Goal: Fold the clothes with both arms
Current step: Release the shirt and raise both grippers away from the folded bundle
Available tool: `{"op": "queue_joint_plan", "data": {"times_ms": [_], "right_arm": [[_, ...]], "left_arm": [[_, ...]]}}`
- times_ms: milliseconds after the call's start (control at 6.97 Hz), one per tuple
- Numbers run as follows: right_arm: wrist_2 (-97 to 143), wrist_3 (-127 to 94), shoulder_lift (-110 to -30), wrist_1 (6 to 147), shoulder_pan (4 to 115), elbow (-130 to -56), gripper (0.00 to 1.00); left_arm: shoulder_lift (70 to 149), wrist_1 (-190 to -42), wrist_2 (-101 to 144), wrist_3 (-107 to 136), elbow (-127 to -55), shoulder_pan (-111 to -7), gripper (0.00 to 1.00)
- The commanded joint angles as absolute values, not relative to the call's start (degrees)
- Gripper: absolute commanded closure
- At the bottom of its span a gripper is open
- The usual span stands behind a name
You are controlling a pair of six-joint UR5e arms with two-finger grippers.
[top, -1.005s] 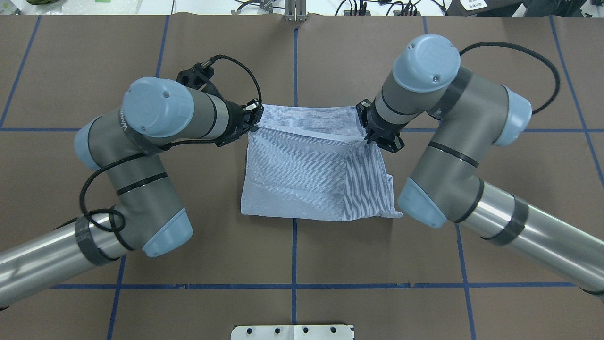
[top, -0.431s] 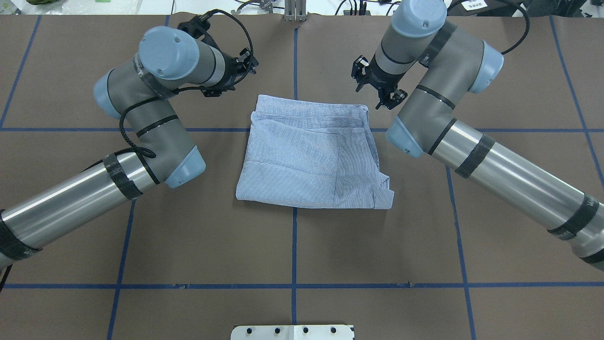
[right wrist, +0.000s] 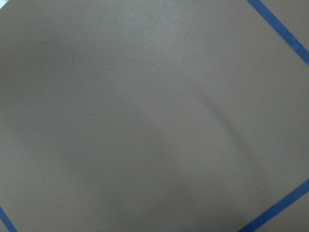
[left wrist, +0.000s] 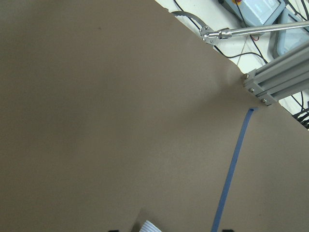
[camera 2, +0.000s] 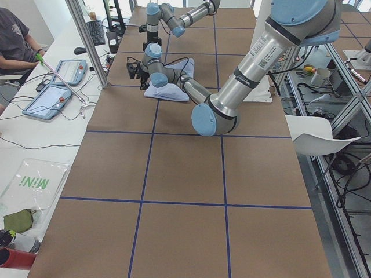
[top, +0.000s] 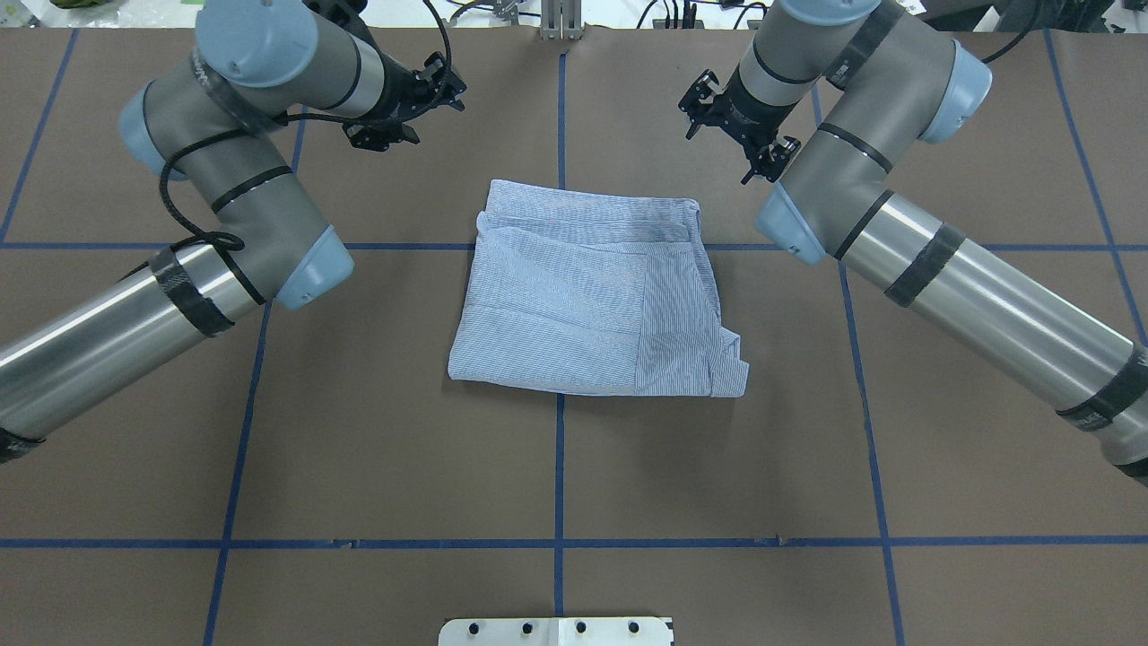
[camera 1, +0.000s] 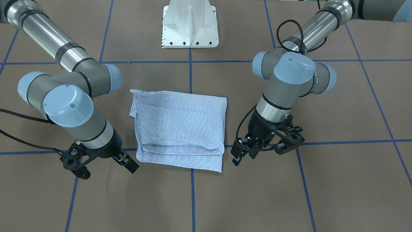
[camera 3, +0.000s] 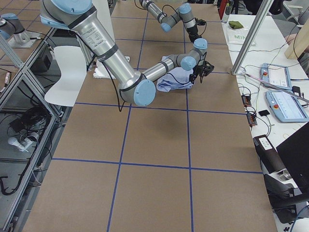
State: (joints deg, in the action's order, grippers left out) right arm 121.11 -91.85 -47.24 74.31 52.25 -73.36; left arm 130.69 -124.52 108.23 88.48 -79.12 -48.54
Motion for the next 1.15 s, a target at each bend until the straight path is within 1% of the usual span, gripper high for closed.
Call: {"op": "queue_joint_plan", "data": {"times_ms": [0,144,431,574,861,1005], "right_arm": [[123.92,-74.8,-52.43,74.44,57.1,-75.74,0.0],[126.01,-64.09,-55.43,74.53,60.52,-76.37,0.0],[131.82,-46.57,-61.49,74.62,67.99,-76.99,0.0],[132.53,-41.36,-64.57,74.62,70.29,-78.82,0.0],[132.63,-31.16,-72.04,74.79,74.34,-82.69,0.0],[132.54,-26.85,-76.33,74.79,76.18,-84.1,0.0]], "left_arm": [[121.6,-124.02,112.92,69.44,-87.68,-51.66,0.25],[116.59,-124.01,116.85,59.51,-90.5,-54.46,0.25],[107.62,-123.93,125.73,37.45,-92.37,-63.67,0.25],[104.62,-122.36,126.82,28.83,-92.37,-67.64,0.25],[101.18,-111.86,131.82,7.14,-91.68,-78.09,0.24],[99.86,-107.01,131.84,-0.45,-91.67,-81.7,0.23]]}}
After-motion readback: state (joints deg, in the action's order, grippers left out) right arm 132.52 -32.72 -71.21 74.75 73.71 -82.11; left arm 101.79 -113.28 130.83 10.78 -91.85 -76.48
